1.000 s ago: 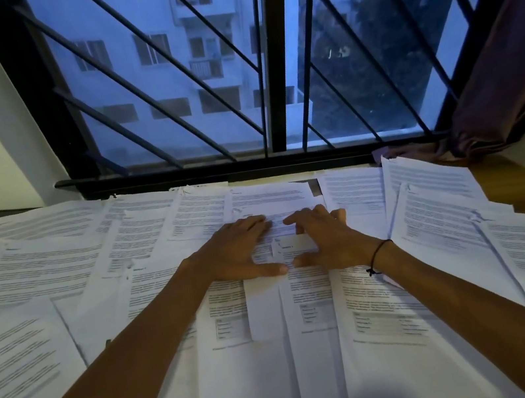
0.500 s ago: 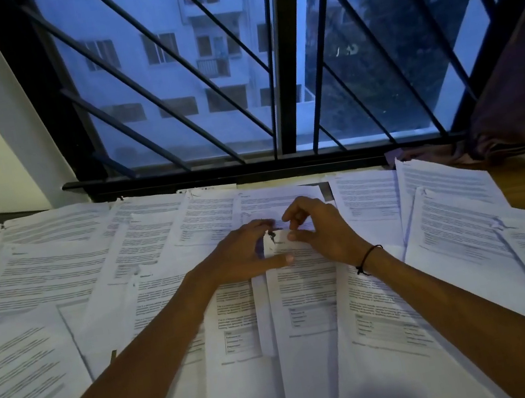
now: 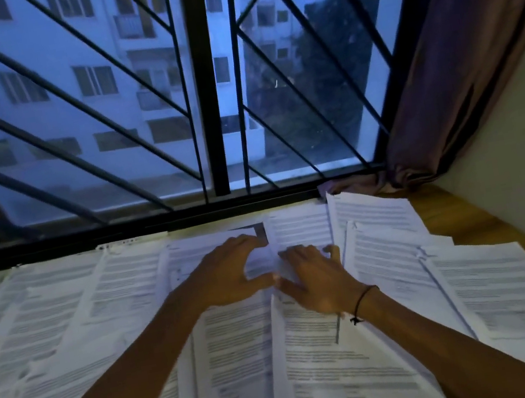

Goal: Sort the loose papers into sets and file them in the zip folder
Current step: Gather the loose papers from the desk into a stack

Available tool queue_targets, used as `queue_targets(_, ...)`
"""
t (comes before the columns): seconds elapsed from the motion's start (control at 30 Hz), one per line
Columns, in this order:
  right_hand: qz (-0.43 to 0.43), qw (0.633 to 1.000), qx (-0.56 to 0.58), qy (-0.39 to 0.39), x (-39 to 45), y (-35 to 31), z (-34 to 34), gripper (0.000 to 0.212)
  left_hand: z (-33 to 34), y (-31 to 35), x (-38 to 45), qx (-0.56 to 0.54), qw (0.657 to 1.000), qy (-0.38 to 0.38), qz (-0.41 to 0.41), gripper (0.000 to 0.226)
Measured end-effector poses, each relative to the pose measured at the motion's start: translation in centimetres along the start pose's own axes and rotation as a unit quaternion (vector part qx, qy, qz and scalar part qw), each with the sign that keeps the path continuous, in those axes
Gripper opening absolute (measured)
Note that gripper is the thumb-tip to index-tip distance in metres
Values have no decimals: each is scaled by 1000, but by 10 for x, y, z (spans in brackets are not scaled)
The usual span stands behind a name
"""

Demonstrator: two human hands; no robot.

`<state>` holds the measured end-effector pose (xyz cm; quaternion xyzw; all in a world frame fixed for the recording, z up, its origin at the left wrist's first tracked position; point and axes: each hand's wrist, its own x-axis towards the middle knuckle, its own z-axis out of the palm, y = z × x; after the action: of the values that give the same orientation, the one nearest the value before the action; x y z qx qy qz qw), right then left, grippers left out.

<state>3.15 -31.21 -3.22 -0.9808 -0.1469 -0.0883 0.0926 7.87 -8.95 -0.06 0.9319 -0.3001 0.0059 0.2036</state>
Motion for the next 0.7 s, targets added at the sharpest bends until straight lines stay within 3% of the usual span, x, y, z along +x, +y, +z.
queue_targets(0.2,-17,998,63,4,-1,9,-7,57,12,8,22,-20,1000,-15,13,75)
queue_targets(0.43,7,999,29,24,9,41,-4,73,21,2,33,-9,1000,-7,24,74)
queue_targets(0.57,-2,998,7,62,13,52,1,67,26,-1,47,2,999,-9,40,72)
queue_targets(0.7,56,995,-40,75,24,70,-1,78,33,3,59,17,998,0,63,69)
